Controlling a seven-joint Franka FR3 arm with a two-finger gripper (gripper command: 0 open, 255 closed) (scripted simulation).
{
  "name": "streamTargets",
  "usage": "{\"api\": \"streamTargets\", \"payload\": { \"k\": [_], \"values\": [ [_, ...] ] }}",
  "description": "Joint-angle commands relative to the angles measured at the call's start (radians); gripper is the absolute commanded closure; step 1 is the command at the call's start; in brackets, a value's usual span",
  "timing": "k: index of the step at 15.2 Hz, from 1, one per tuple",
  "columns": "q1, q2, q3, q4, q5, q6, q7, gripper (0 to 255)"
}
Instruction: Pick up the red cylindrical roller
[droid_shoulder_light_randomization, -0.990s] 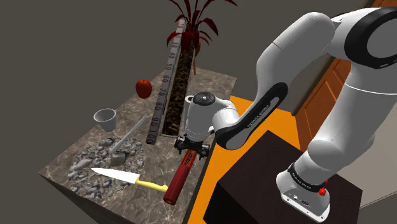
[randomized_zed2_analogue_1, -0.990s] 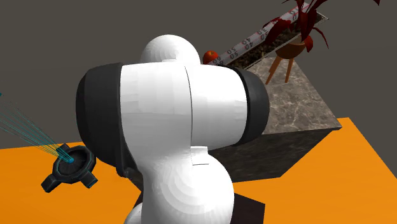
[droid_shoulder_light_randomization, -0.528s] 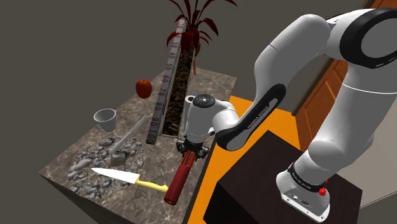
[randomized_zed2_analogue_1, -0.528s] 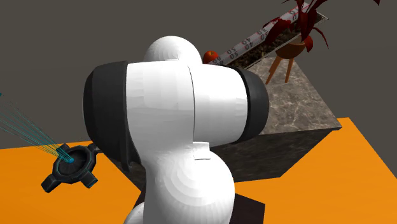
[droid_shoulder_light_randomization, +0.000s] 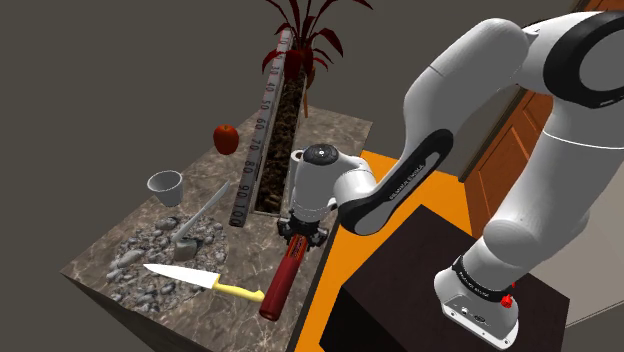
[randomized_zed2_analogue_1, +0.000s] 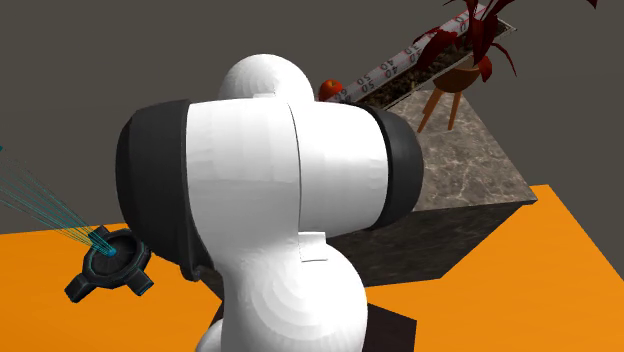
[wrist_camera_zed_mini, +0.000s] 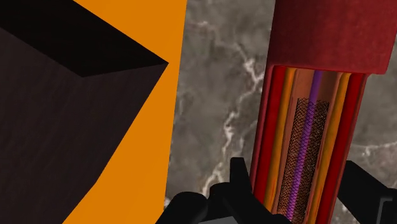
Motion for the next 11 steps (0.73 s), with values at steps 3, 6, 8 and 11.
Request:
{"api": "streamTargets", "payload": {
  "k": [3,6,8,11],
  "values": [
    [-0.064,-0.070,0.084,-0.008,0.121,-0.034,-0.086,255],
    [-0.108,-0.129,0.141,-0.009,0.223,-0.063,-0.159,255],
    [-0.130,-0.172,0.171,-0.008,0.298,-0.085,-0.213,255],
    [-0.146,-0.240,0.198,-0.003,0.410,-0.123,-0.294,255]
  ]
}}
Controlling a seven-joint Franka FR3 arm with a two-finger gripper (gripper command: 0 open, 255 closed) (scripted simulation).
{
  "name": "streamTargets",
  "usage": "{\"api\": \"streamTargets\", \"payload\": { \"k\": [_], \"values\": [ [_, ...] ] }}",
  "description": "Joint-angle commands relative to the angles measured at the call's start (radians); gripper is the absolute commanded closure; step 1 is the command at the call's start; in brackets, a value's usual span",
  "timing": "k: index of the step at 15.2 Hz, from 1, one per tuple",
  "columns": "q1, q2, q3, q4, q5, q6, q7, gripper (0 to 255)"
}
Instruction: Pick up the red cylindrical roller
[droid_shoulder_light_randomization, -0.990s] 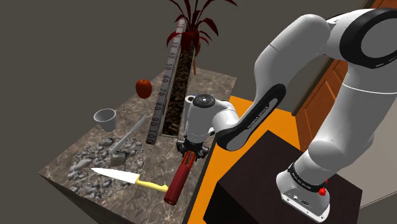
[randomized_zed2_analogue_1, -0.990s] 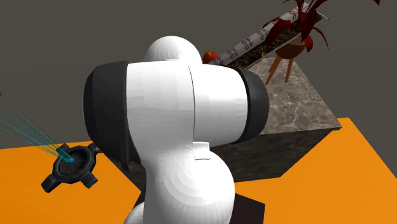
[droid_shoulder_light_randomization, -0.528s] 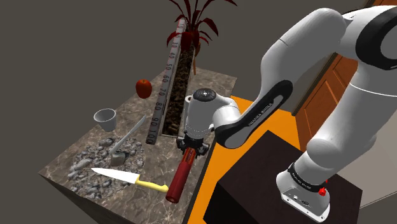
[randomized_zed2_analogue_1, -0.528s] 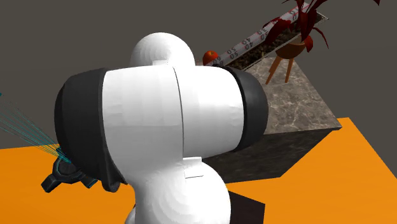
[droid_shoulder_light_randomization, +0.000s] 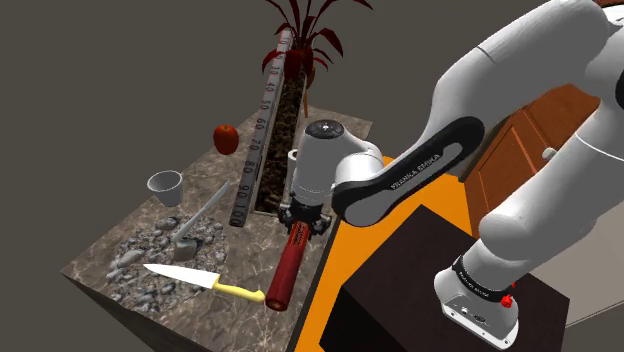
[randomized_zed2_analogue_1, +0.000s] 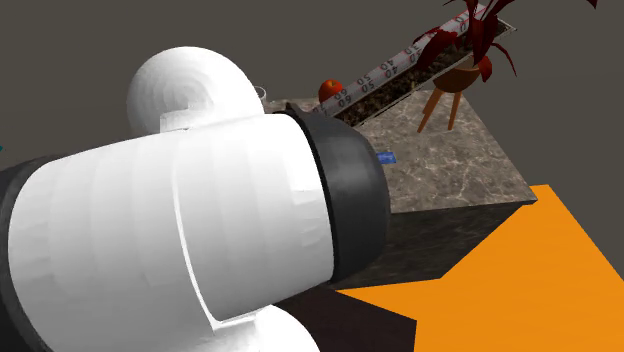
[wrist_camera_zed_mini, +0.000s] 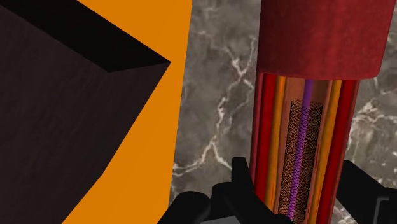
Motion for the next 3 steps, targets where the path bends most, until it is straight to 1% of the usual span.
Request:
{"api": "streamTargets", "payload": {
  "k": [1,3],
  "values": [
    [-0.005,-0.047,0.011,0.004,0.077,-0.026,-0.054,255],
    [-0.001,-0.050,0.008,0.004,0.082,-0.028,-0.058,255]
  ]
}}
